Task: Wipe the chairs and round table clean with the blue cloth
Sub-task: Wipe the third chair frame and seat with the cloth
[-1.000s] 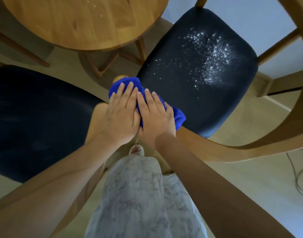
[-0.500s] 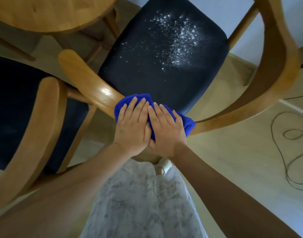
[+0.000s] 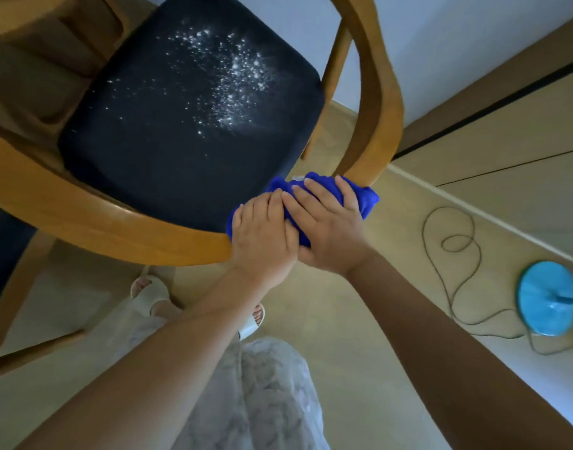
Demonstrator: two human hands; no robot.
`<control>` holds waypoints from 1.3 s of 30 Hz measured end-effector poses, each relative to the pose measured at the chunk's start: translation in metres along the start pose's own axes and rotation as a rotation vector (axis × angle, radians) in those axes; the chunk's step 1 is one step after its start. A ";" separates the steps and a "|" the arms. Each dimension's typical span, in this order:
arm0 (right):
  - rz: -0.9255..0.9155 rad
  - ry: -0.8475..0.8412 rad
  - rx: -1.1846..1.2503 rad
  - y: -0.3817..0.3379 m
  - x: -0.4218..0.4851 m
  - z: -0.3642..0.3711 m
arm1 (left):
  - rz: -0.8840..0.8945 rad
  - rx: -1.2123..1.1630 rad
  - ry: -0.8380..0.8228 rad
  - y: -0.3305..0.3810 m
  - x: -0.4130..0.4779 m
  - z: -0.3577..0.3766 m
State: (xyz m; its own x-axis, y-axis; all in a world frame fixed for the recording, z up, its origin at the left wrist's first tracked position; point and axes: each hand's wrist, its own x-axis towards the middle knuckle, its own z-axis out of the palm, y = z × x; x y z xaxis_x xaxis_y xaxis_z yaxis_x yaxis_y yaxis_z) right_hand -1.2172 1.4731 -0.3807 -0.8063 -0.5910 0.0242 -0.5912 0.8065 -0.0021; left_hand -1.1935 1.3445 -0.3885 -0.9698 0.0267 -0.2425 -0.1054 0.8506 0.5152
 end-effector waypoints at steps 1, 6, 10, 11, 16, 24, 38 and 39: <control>-0.006 -0.020 0.011 0.009 0.001 -0.004 | 0.023 -0.032 0.016 0.005 0.004 0.002; 0.059 -0.041 0.075 0.042 0.007 -0.017 | 0.076 -0.249 0.038 0.028 0.026 0.000; 0.141 -0.031 0.162 0.065 0.015 -0.027 | 0.137 -0.332 0.033 0.039 0.046 -0.005; 0.168 -0.038 0.181 0.072 0.018 -0.029 | 0.166 -0.338 0.023 0.042 0.053 -0.006; 0.352 -0.068 0.361 0.113 0.042 -0.041 | 0.282 -0.390 -0.047 0.060 0.099 -0.011; 0.496 -0.181 0.583 0.169 0.081 -0.036 | 0.337 -0.628 -0.200 0.100 0.160 0.006; 0.370 -0.147 0.422 0.257 0.181 0.014 | 0.007 -0.278 -0.093 0.119 0.279 0.017; 0.329 -0.128 0.416 0.263 0.192 0.016 | -0.012 -0.301 -0.053 0.118 0.286 0.017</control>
State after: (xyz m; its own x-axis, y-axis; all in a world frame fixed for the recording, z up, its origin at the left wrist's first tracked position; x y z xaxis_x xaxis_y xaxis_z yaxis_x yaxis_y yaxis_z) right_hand -1.5274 1.5715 -0.3930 -0.9303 -0.3266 -0.1667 -0.2434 0.8901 -0.3853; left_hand -1.4798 1.4617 -0.4114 -0.9562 0.0518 -0.2880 -0.1845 0.6574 0.7306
